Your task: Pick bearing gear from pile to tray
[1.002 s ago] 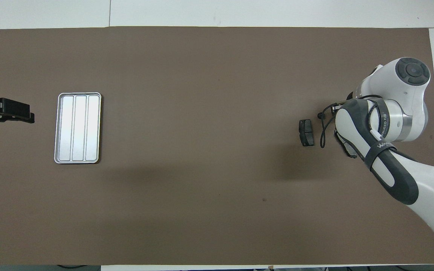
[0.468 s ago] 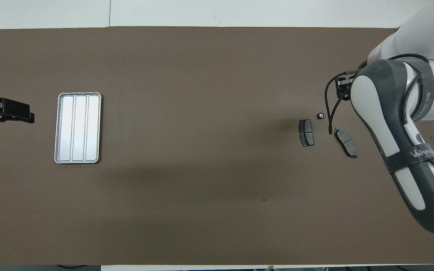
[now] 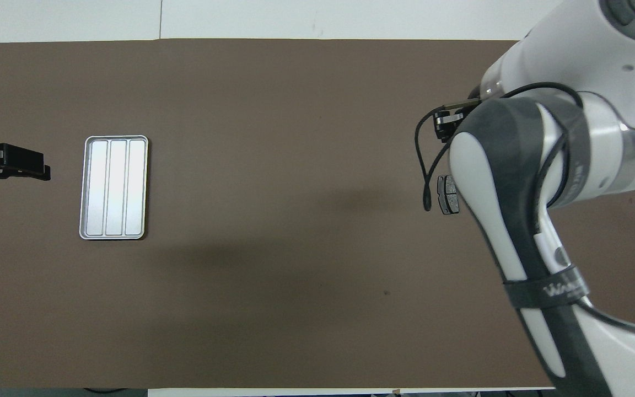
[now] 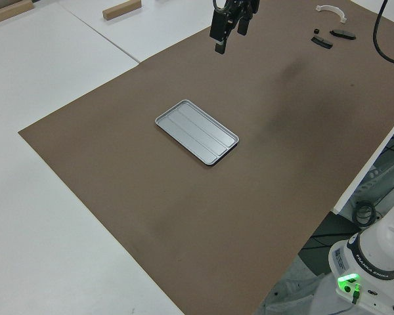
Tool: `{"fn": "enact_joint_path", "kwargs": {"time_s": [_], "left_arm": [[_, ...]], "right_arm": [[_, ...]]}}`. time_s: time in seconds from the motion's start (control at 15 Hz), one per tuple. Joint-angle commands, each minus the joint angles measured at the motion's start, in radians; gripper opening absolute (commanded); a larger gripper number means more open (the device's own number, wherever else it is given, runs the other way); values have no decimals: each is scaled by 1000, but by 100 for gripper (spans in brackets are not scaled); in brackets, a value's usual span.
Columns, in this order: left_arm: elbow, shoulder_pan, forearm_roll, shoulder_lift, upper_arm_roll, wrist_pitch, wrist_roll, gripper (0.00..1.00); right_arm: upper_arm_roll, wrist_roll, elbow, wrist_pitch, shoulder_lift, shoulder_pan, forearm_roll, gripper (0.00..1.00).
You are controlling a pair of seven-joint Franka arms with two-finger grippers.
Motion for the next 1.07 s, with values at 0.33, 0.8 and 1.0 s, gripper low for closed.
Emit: {"fn": "enact_joint_path", "kwargs": {"time_s": [0.33, 0.8, 1.0], "left_arm": [[-48, 8, -13, -35, 10, -10, -9, 100], [-72, 8, -13, -48, 14, 10, -50, 100], [-94, 7, -13, -52, 14, 30, -147, 100]], "right_arm": [[-218, 57, 31, 62, 126, 412, 149, 0], [-226, 71, 29, 189, 257, 433, 266, 0], [-211, 69, -10, 235, 281, 433, 265, 0]]}}
